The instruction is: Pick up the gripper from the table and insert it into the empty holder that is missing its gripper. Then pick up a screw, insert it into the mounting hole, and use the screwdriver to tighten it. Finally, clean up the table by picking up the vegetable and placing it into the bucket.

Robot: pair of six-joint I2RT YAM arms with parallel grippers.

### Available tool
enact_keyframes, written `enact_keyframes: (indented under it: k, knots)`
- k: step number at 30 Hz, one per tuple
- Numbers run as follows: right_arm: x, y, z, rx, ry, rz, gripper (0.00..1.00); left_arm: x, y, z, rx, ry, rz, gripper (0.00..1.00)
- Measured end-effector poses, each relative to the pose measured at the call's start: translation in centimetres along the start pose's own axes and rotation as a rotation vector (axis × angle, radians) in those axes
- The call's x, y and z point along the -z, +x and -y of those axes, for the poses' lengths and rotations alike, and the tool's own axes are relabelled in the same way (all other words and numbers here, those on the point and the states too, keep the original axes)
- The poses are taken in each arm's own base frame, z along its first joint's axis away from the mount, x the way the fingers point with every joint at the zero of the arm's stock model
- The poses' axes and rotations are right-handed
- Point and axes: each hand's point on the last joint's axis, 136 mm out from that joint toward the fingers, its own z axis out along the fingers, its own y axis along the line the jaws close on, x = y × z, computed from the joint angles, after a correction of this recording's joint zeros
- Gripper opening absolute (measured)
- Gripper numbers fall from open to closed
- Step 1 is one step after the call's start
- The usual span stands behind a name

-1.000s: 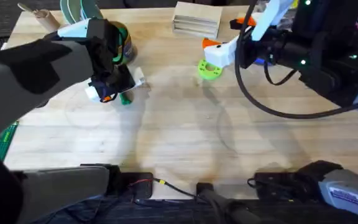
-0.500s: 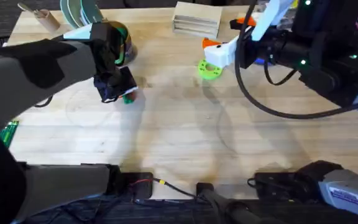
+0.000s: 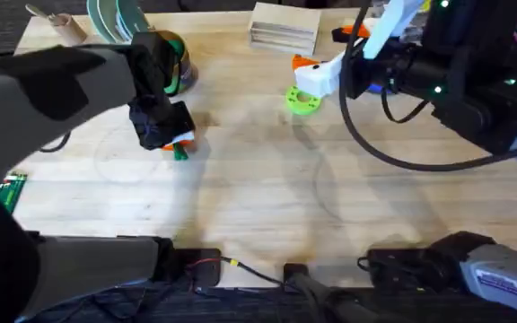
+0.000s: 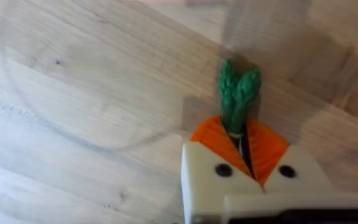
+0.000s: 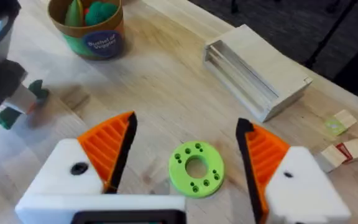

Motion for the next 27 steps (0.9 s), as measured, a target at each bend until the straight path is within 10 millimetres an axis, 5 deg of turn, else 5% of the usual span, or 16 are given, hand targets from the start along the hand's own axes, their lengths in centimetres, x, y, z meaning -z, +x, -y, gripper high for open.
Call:
enact_keyframes:
  k: [5,12,18,27]
  knots:
    - [0.0,0.0,0.0,0.000,0.000,0.000,0.991,3.3,-0.2,-0.2,-0.010,-0.030,-0.066,0.012]
    - [0.0,0.0,0.0,0.000,0.000,0.001,0.992,10.5,-3.6,0.7,-0.024,0.010,0.004,0.010]
    - [0.0,0.0,0.0,0.000,0.000,0.001,0.992,15.4,-9.8,3.4,-0.043,0.130,0.261,0.010]
    - [0.0,0.0,0.0,0.000,0.000,0.000,0.992,18.1,-17.4,4.9,0.019,0.218,0.559,0.009]
